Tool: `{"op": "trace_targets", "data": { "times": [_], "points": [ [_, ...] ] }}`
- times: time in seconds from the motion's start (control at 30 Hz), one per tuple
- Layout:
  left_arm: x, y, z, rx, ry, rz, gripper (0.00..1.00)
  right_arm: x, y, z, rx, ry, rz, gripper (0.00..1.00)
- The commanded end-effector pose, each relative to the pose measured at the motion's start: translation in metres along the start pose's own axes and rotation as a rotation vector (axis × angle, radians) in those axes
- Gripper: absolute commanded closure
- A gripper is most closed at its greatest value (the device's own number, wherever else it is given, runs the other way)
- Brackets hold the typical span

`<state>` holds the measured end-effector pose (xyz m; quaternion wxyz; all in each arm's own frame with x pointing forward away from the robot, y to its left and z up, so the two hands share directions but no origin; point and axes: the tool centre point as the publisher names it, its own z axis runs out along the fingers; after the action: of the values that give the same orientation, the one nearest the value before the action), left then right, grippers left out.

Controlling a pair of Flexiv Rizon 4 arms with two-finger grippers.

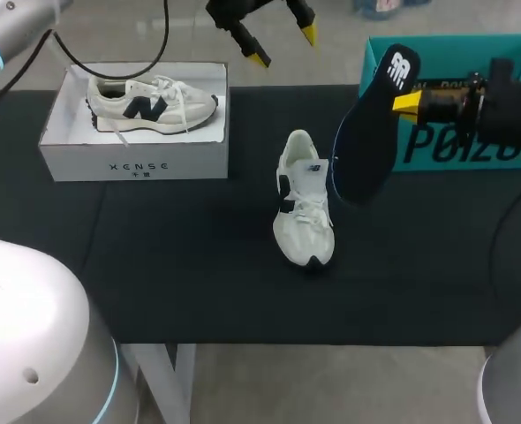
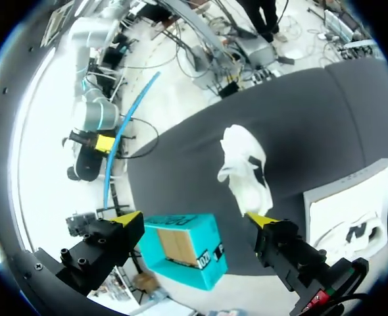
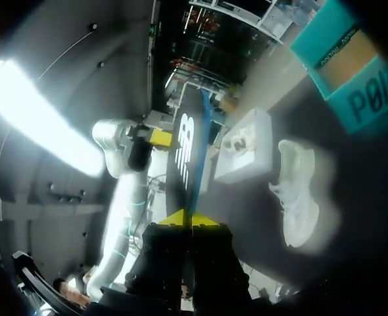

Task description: Take the shoe out of the shoebox, open the shoe tongue, remove and reinsert the insole, then place the shoe into the shoebox

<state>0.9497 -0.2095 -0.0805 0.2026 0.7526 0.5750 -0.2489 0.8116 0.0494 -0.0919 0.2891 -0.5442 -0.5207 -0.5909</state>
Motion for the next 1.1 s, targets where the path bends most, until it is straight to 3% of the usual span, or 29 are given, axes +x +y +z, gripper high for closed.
{"op": "trace_targets", "data": {
  "times": [0.03, 0.2, 0.4, 0.53, 0.77, 0.9, 1.1],
  "points": [
    [0.01, -0.021, -0.007, -0.041, -0.206, -0.005, 0.0, -0.005, 0.023, 0.012, 0.052, -0.015, 0.023, 1.0],
    [0.007, -0.028, -0.01, -0.147, -0.323, 0.024, 0.0, -0.009, 0.045, 0.021, 0.071, -0.036, 0.059, 1.0],
    [0.001, -0.036, 0.0, -0.193, -0.474, 0.036, 0.0, -0.007, 0.066, 0.034, 0.112, -0.077, 0.079, 1.0],
    [-0.001, -0.035, 0.006, -0.213, -0.506, 0.024, 0.0, -0.008, 0.074, 0.041, 0.129, -0.045, 0.189, 1.0],
    [-0.001, -0.034, 0.016, -0.29, -0.644, 0.046, 0.0, -0.011, 0.08, 0.054, 0.18, -0.111, 0.234, 1.0],
    [-0.002, -0.032, 0.017, -0.277, -0.746, 0.042, 0.0, -0.012, 0.083, 0.062, 0.196, -0.131, 0.219, 1.0],
    [-0.009, -0.035, 0.023, -0.237, -0.81, 0.1, 0.0, -0.014, 0.083, 0.075, 0.229, -0.13, 0.236, 1.0]
  ]
}}
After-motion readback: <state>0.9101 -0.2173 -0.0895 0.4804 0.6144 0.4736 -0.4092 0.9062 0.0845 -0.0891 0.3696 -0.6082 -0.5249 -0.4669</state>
